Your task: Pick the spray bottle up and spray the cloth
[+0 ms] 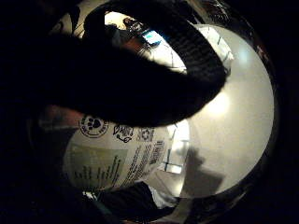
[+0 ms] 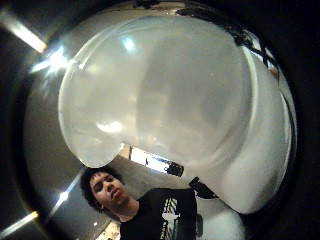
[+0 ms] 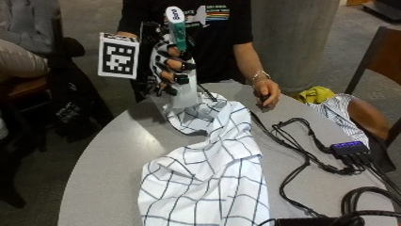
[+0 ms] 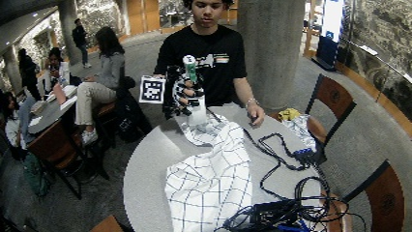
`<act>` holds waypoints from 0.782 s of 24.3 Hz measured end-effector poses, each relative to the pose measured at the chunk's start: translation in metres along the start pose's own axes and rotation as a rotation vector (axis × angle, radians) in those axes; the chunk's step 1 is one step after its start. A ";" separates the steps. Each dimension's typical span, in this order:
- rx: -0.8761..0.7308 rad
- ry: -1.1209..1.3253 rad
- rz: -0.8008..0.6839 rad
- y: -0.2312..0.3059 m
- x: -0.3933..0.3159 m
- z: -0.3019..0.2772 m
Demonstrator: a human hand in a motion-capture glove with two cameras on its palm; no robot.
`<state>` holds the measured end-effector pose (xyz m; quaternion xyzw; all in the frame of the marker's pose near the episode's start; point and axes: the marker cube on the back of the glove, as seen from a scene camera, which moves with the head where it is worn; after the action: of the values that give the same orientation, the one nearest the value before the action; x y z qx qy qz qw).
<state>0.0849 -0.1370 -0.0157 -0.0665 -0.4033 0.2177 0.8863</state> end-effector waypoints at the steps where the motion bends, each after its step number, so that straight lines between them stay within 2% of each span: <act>1: -0.008 -0.013 0.036 -0.003 0.004 -0.002; 11: -0.169 -0.118 0.407 -0.054 0.041 -0.005; 19: -0.238 -0.138 0.584 -0.073 0.061 0.000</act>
<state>0.1441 -0.1756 0.0474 -0.2676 -0.4487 0.4183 0.7430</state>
